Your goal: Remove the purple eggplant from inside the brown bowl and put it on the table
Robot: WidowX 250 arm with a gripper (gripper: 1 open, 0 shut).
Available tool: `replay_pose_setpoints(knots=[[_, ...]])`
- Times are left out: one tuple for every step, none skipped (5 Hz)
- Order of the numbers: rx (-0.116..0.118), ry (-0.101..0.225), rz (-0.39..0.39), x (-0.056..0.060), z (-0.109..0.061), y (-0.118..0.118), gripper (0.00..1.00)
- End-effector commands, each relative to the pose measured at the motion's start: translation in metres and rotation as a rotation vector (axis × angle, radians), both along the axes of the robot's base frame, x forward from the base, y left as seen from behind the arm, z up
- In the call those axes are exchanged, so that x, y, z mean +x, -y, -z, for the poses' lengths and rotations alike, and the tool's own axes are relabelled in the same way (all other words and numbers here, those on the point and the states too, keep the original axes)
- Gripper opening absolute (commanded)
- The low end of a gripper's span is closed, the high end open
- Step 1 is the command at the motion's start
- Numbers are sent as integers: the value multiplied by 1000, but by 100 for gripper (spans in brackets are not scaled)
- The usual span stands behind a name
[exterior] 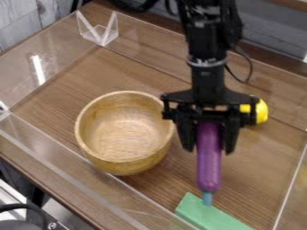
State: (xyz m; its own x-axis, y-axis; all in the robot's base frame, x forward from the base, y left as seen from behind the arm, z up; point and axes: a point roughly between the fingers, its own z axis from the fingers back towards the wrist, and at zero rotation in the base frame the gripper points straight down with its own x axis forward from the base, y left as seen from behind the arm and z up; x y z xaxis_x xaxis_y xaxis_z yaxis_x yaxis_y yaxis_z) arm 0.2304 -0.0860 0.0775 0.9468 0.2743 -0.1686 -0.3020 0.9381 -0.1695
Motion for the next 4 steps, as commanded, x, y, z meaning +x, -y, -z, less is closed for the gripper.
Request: replay_pose_setpoints(knots=[[-2, 44, -2, 3, -4, 4, 0], [-1, 47, -4, 5, -5, 1, 0], [0, 49, -7, 8, -7, -2, 0], [-2, 52, -10, 10, -9, -5, 0]])
